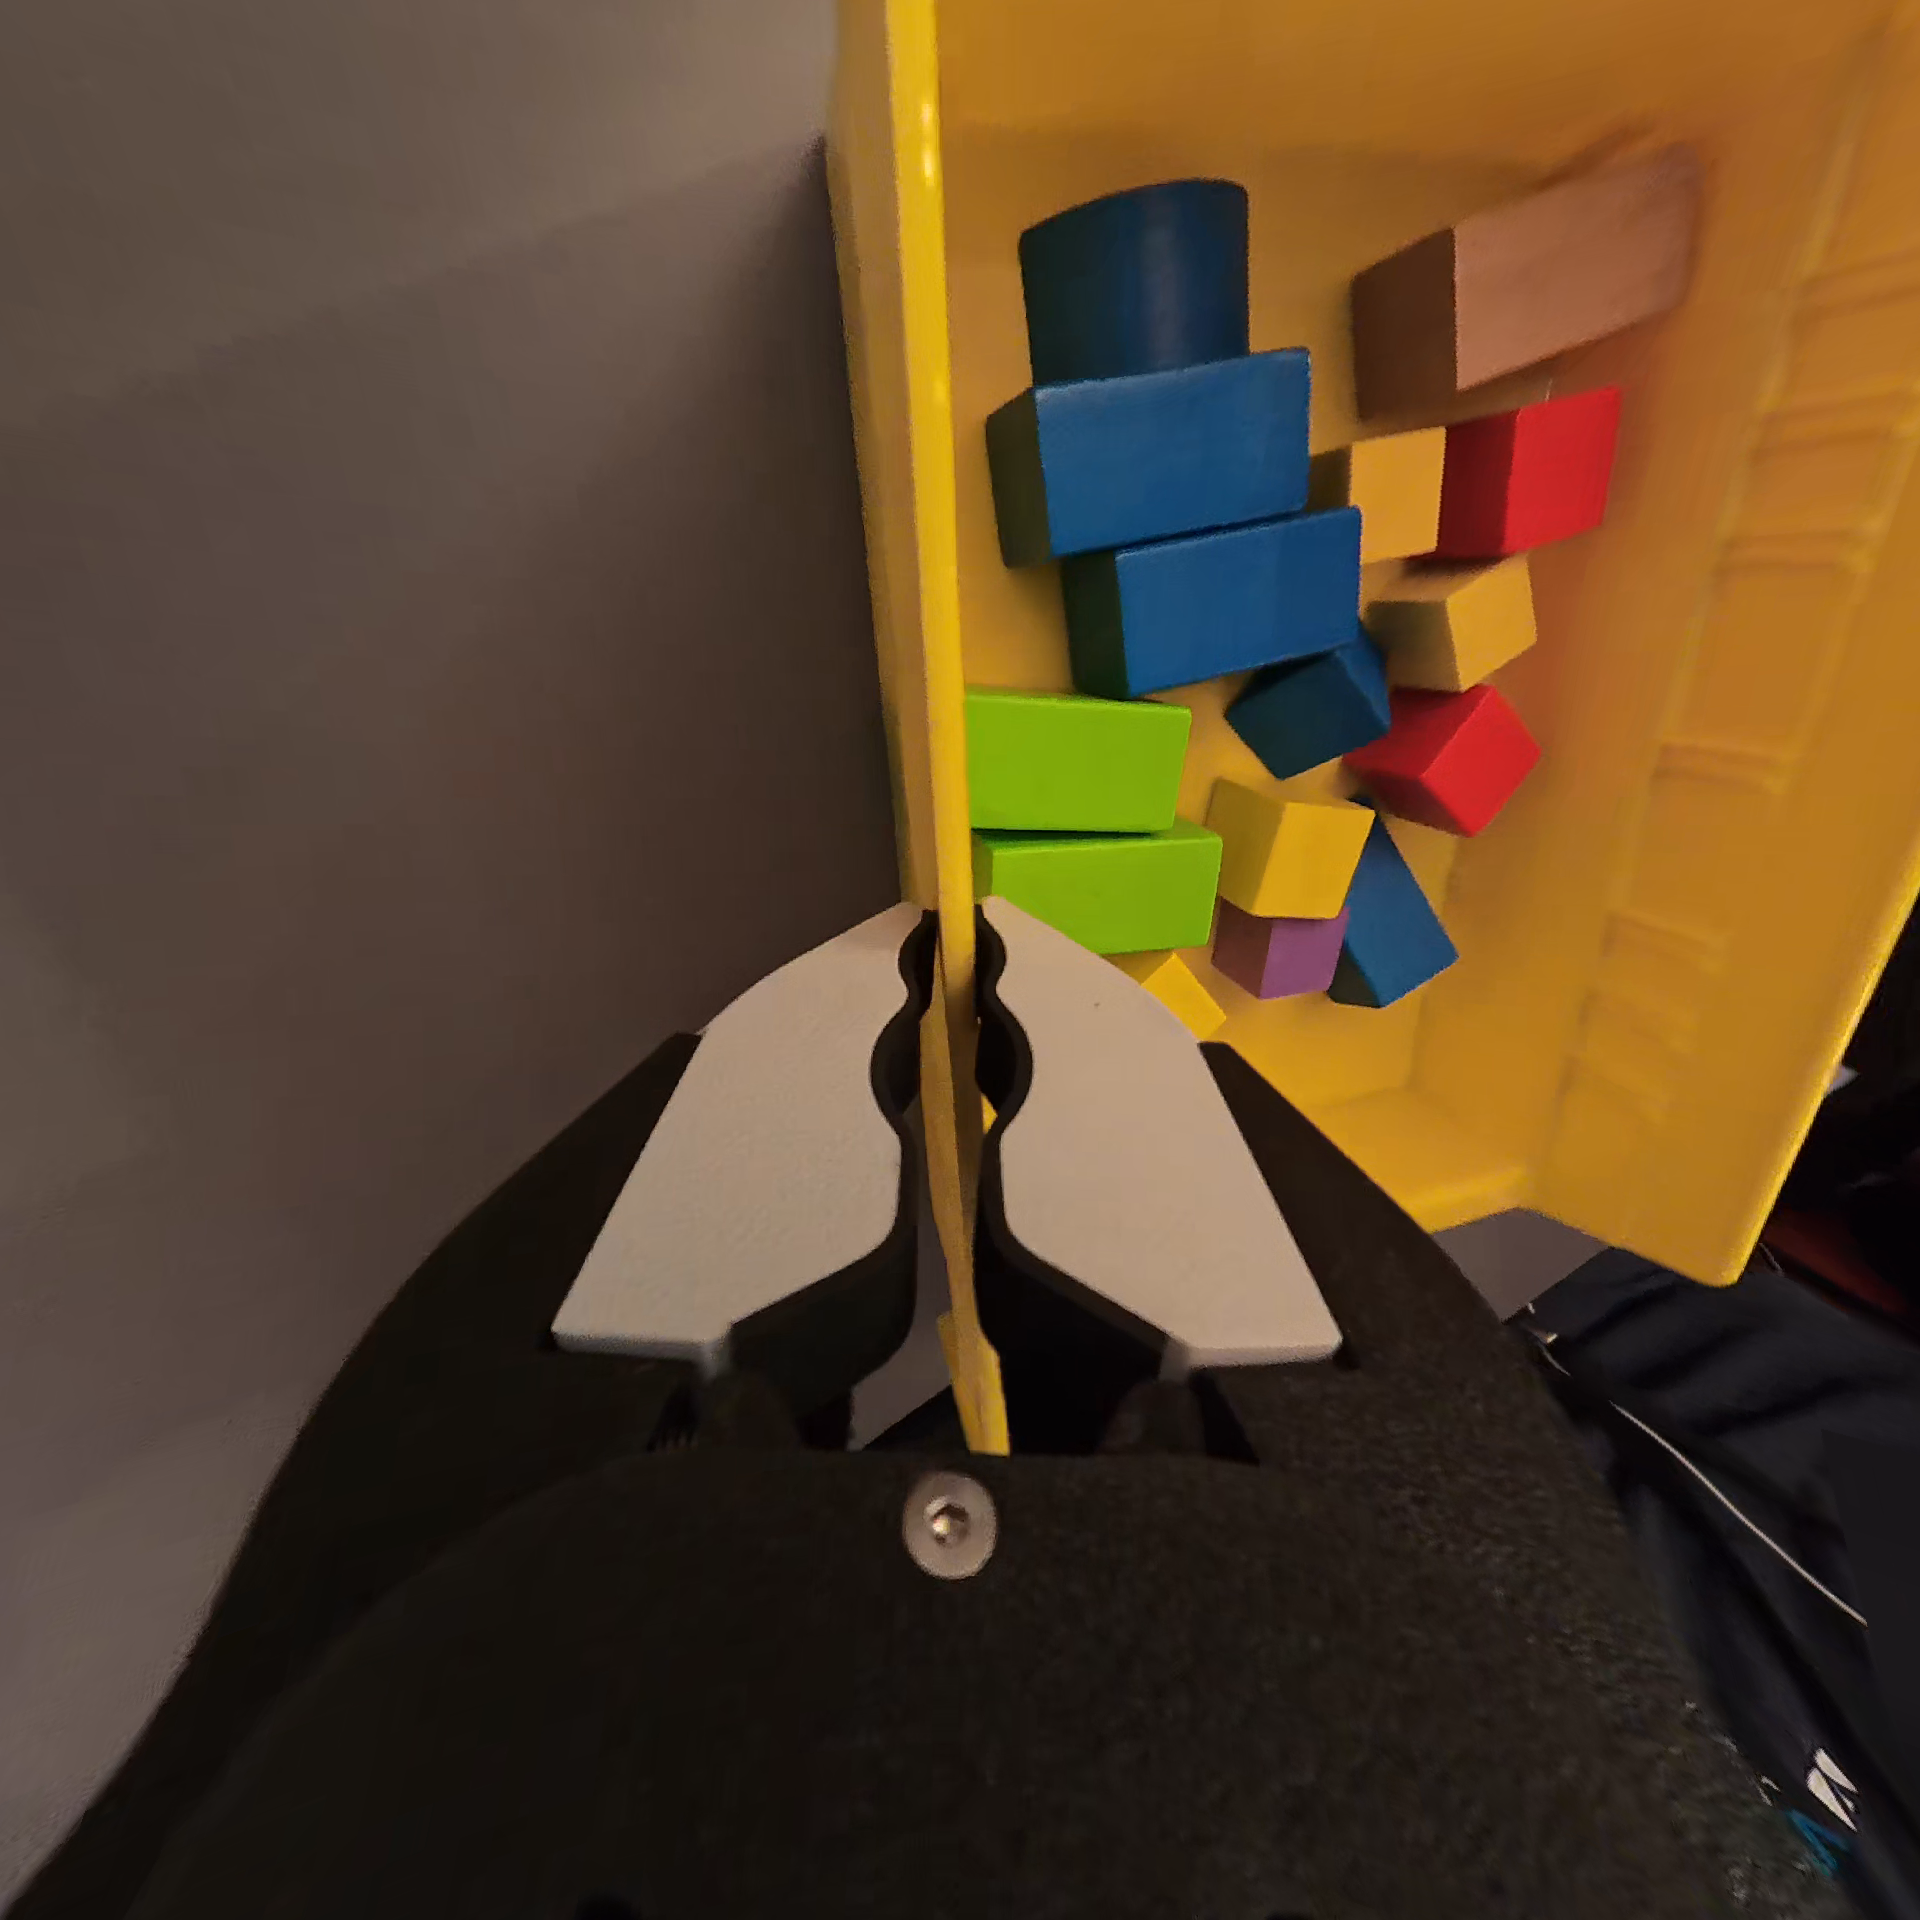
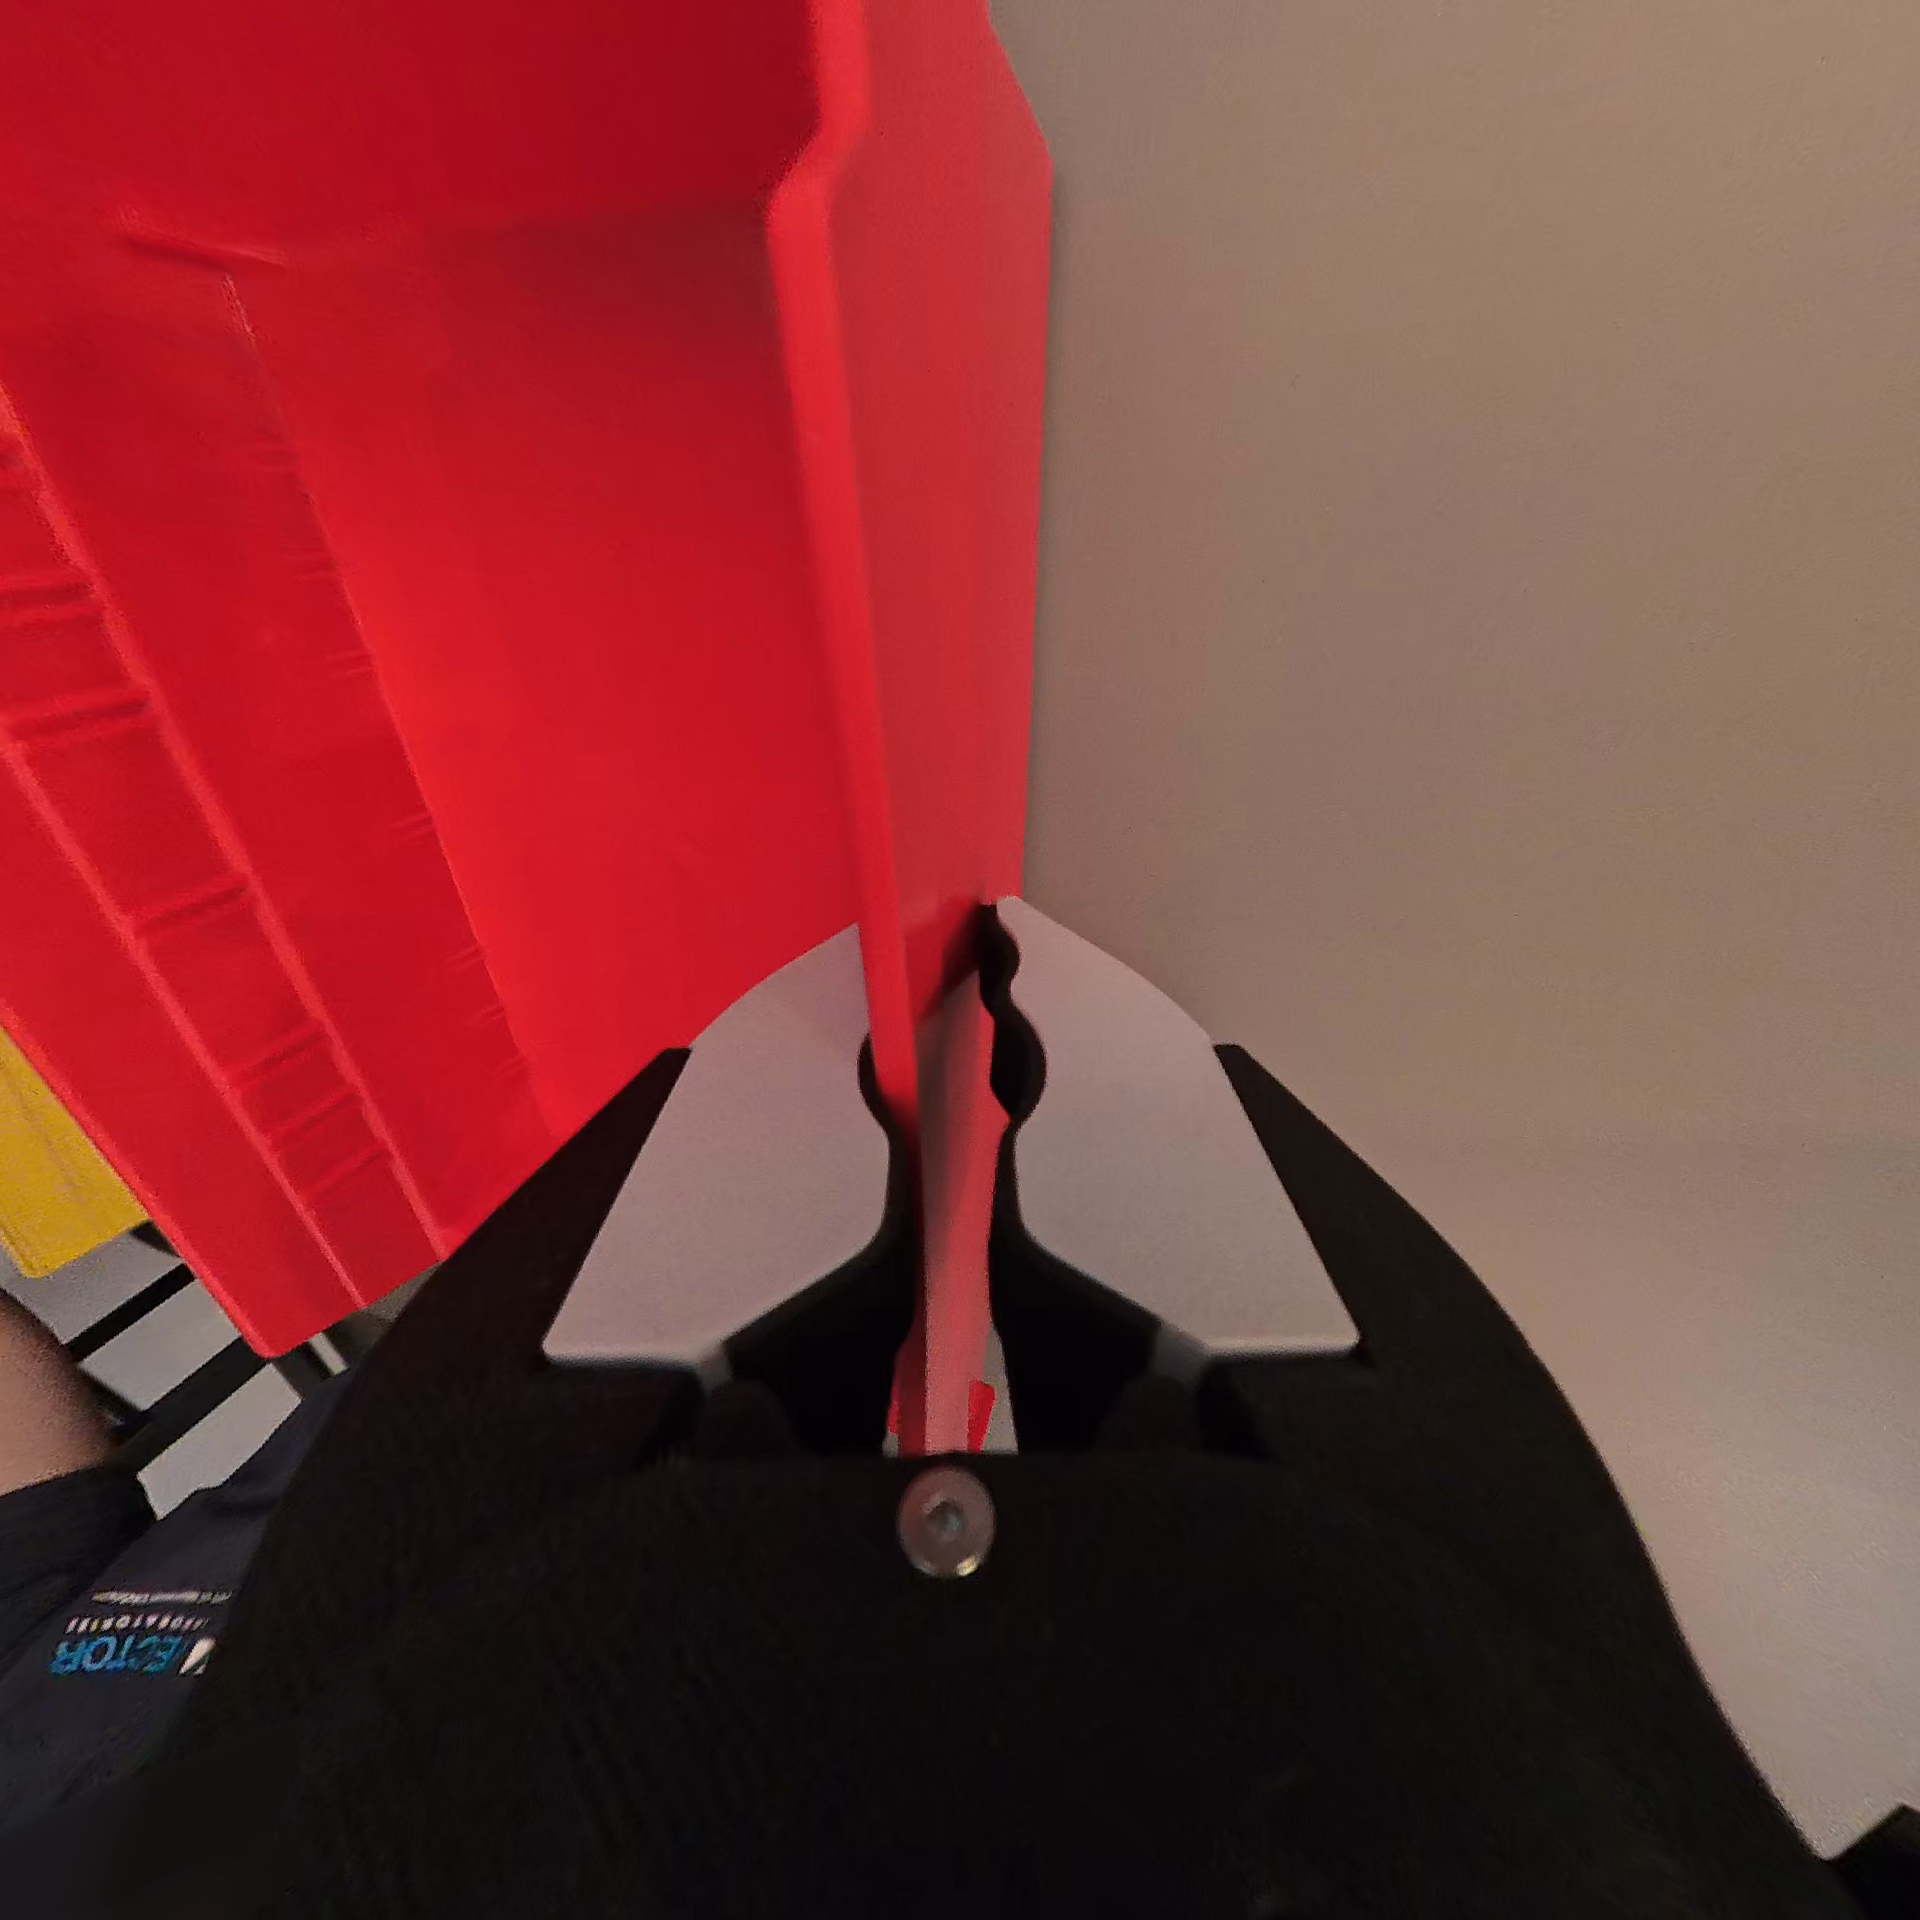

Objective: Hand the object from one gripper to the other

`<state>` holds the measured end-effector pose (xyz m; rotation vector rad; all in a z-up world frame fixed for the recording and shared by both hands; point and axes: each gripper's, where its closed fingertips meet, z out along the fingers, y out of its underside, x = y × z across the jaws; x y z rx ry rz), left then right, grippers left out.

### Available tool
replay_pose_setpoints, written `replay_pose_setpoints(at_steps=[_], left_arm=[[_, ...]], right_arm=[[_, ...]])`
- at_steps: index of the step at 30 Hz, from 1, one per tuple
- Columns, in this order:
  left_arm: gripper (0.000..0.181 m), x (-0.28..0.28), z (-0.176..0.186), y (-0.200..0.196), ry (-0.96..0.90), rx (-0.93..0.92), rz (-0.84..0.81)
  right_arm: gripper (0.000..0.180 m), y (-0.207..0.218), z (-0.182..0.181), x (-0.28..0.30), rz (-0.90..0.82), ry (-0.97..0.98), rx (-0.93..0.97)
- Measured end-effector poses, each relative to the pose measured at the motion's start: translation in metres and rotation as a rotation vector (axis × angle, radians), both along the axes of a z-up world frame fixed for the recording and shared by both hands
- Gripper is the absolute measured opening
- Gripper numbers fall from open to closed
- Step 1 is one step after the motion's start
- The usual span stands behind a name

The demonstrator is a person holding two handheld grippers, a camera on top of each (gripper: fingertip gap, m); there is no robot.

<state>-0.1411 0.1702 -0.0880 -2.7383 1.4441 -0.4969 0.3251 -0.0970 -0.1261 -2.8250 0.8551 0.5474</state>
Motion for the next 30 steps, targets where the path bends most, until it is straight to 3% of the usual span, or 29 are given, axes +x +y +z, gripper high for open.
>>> replay_pose_setpoints(at_steps=[8,16,26,30], left_arm=[[0.005,-0.077,0.001,0.042,-0.052,0.018,0.206],[0.007,-0.119,0.001,0.062,-0.172,0.026,0.39],[0.007,-0.14,0.0,0.071,-0.188,0.085,0.457],[0.006,-0.142,0.0,0.069,-0.182,0.094,0.455]], right_arm=[[0.009,0.015,0.001,-0.028,0.004,-0.042,-0.027],[0.007,0.031,-0.001,-0.041,-0.021,-0.069,-0.075],[0.015,0.048,0.005,-0.05,0.028,-0.116,0.028],[0.018,0.053,0.029,-0.037,0.01,-0.255,0.128]])
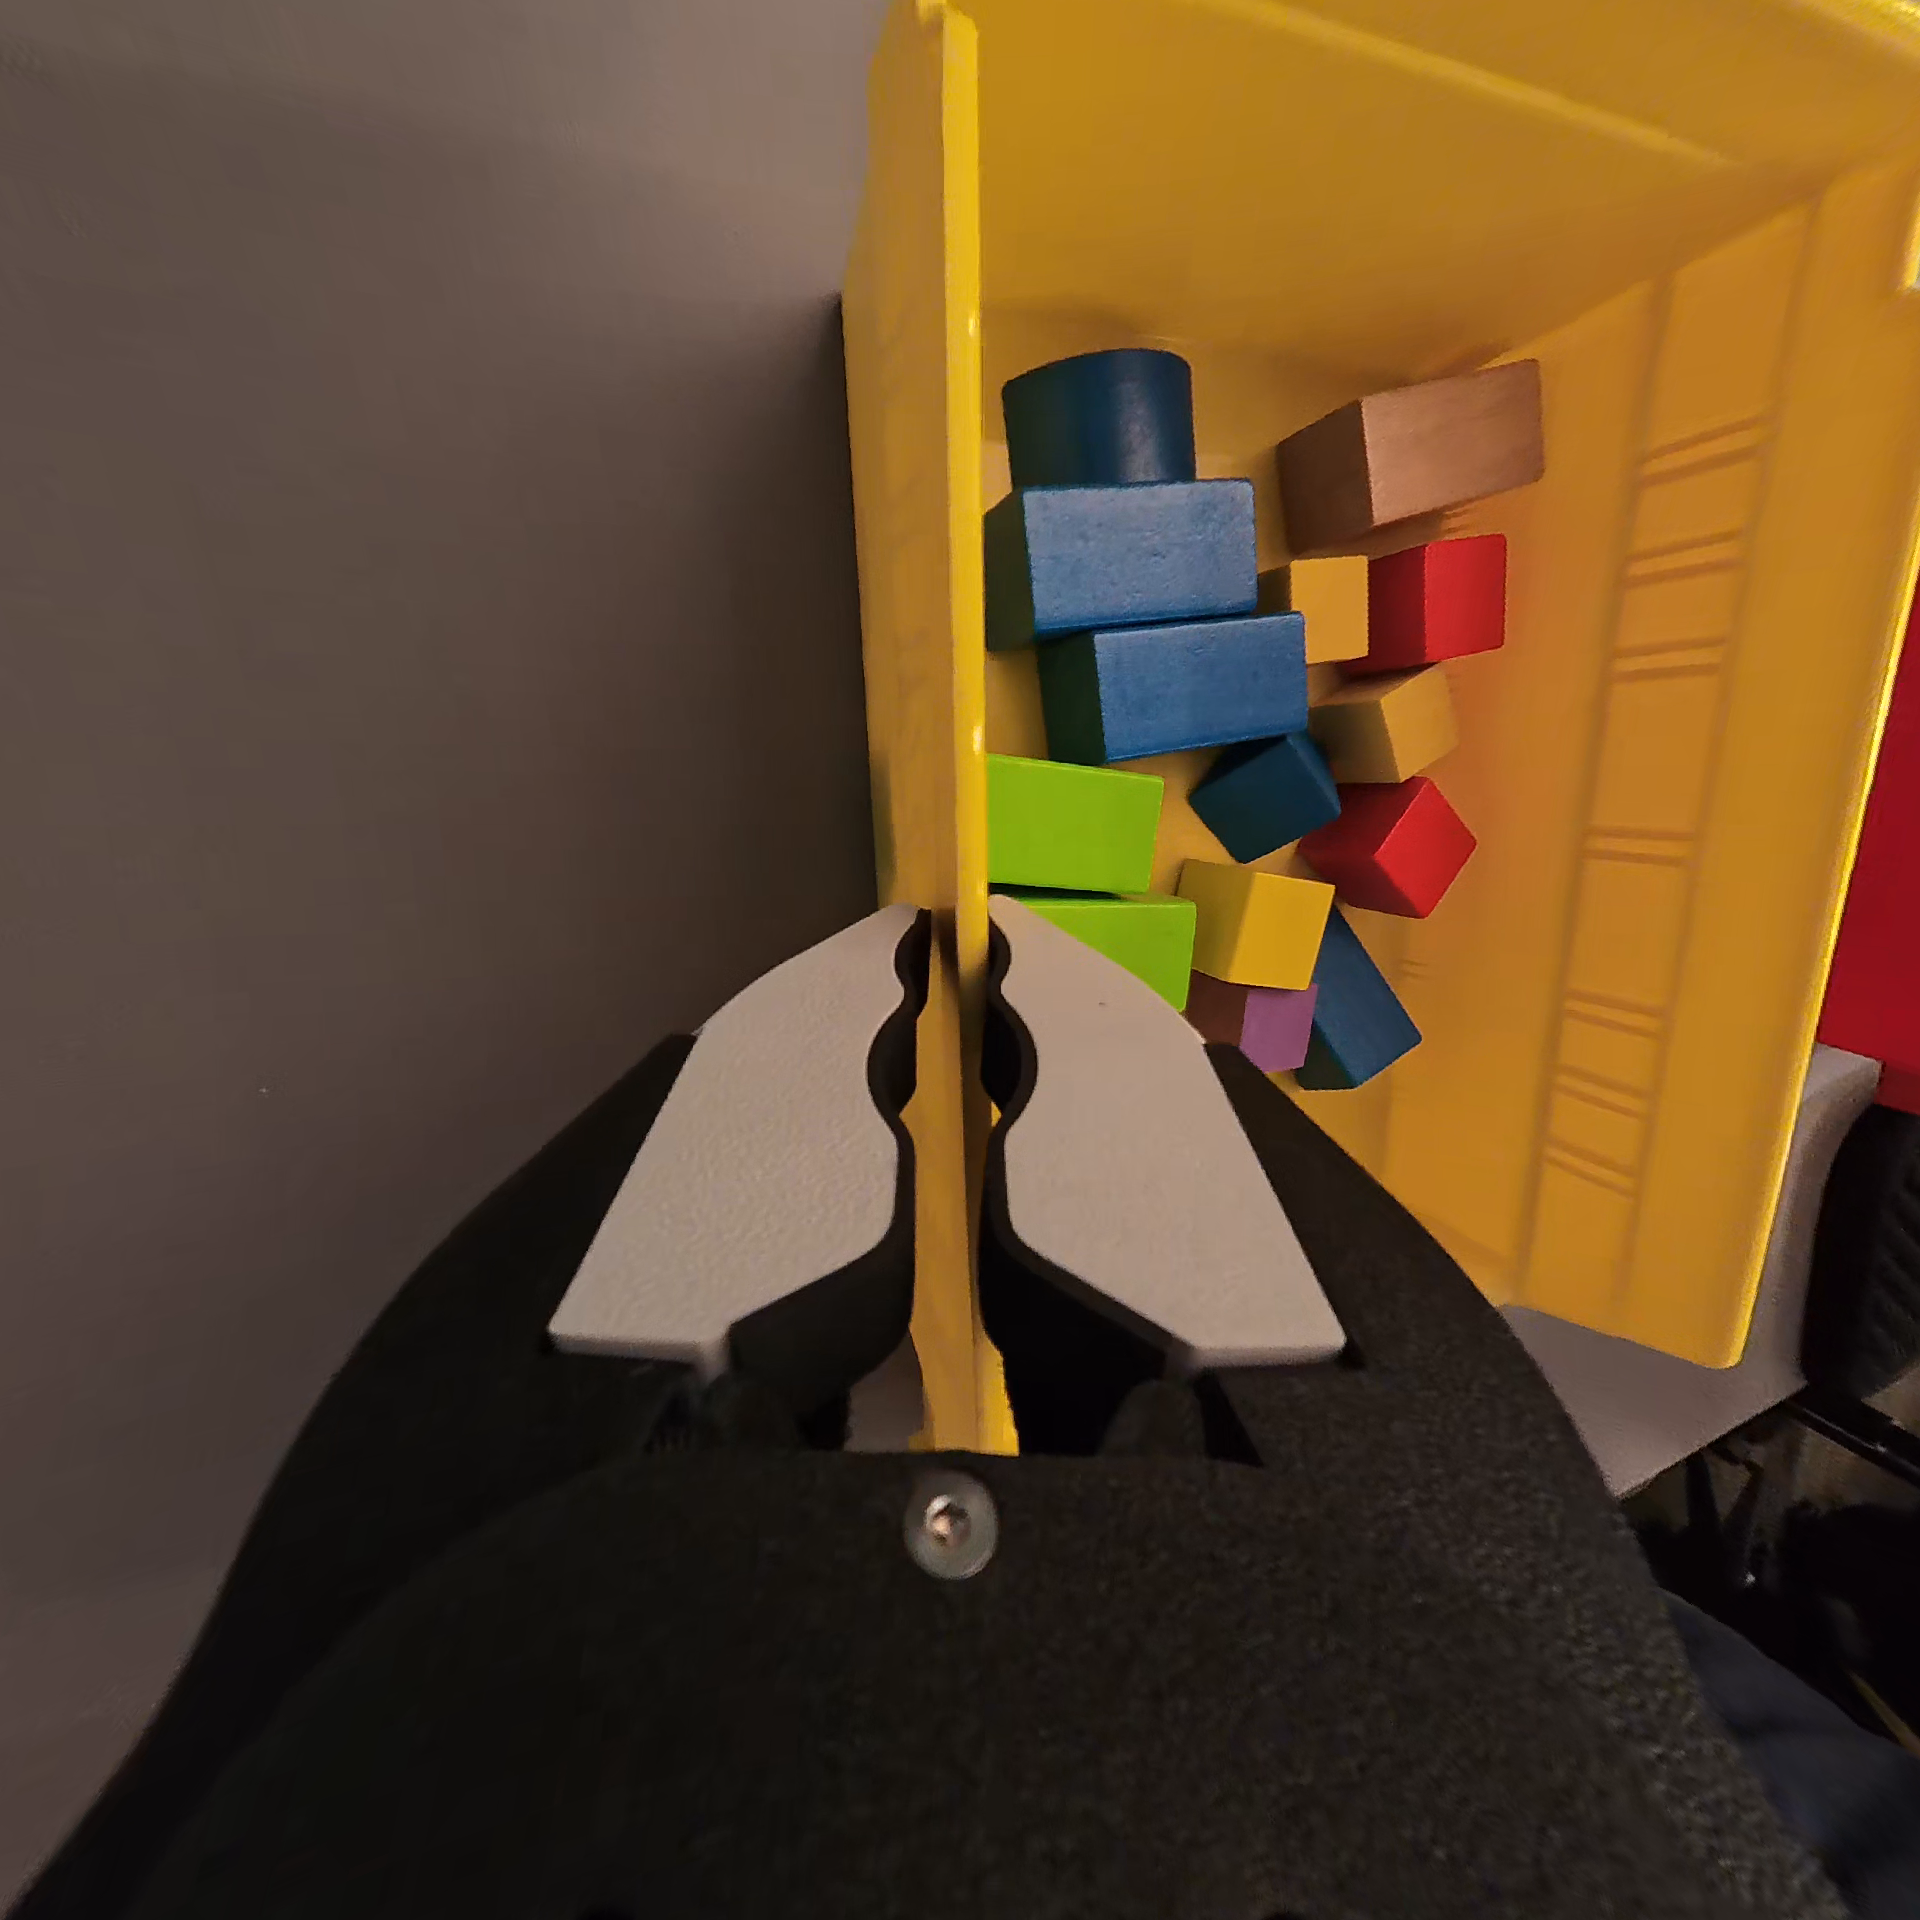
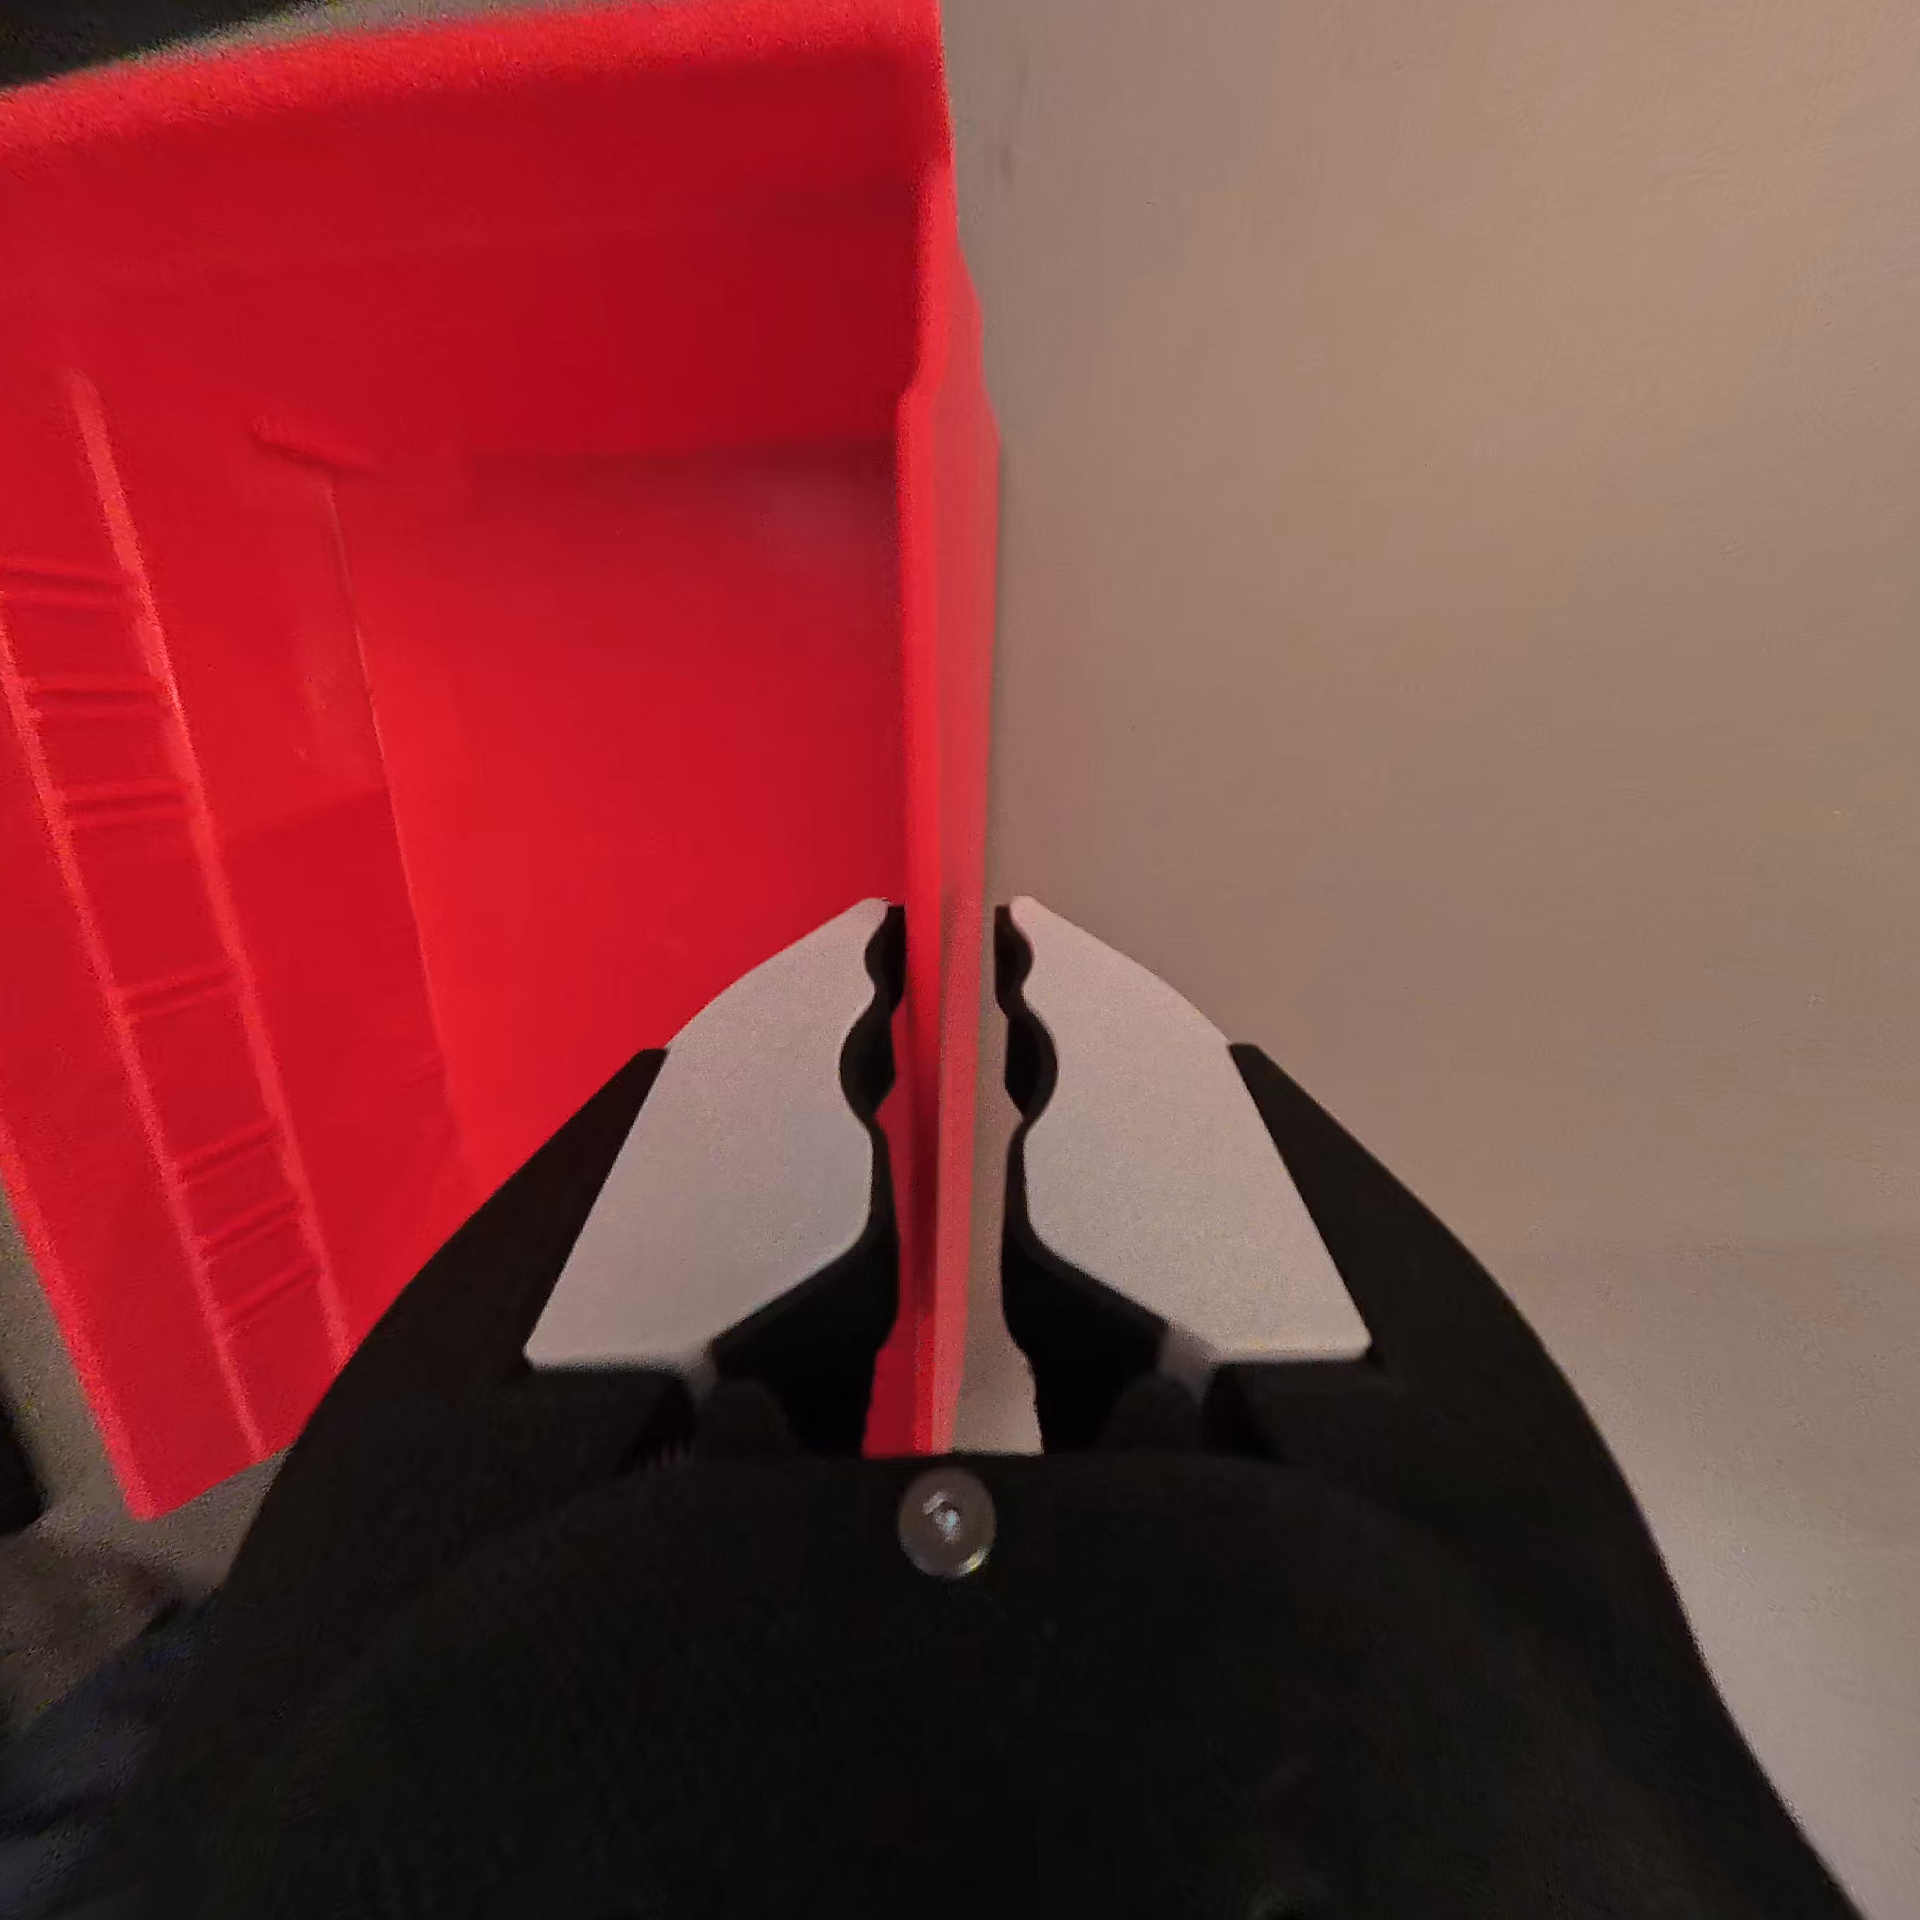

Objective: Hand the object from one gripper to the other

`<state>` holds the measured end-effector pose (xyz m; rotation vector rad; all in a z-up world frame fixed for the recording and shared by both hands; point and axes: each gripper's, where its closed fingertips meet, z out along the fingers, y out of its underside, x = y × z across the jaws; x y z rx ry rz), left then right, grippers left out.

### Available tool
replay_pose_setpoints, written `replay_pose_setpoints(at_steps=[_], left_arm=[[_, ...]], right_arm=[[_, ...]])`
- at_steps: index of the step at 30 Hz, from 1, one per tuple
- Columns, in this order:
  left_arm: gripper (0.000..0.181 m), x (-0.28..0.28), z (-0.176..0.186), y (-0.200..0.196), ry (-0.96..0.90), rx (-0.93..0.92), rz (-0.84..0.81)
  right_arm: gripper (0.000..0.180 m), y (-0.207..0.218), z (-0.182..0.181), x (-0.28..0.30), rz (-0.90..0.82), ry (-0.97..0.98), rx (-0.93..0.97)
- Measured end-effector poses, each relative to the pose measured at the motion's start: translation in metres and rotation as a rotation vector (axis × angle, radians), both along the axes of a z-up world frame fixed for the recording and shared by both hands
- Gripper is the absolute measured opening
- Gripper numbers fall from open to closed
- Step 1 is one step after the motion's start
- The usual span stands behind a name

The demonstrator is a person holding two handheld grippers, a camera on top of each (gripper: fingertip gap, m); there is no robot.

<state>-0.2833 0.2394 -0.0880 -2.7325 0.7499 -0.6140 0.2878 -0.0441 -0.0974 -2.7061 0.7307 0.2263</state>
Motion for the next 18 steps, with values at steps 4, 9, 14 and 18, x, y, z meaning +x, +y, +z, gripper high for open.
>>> replay_pose_setpoints(at_steps=[4,9,14,18], left_arm=[[0.006,-0.005,0.0,-0.001,0.012,-0.014,0.013],[0.006,-0.012,0.0,-0.001,0.013,-0.013,0.033],[0.006,-0.021,0.0,0.0,0.023,-0.011,0.062],[0.006,-0.024,0.0,0.0,0.038,-0.005,0.066]], right_arm=[[0.021,0.013,0.053,0.011,-0.033,-0.221,0.236],[0.021,0.048,0.147,-0.02,0.01,-0.392,0.719],[0.024,0.072,0.176,-0.072,0.176,-0.322,0.899],[0.026,0.081,0.179,-0.095,0.305,-0.307,1.027]])
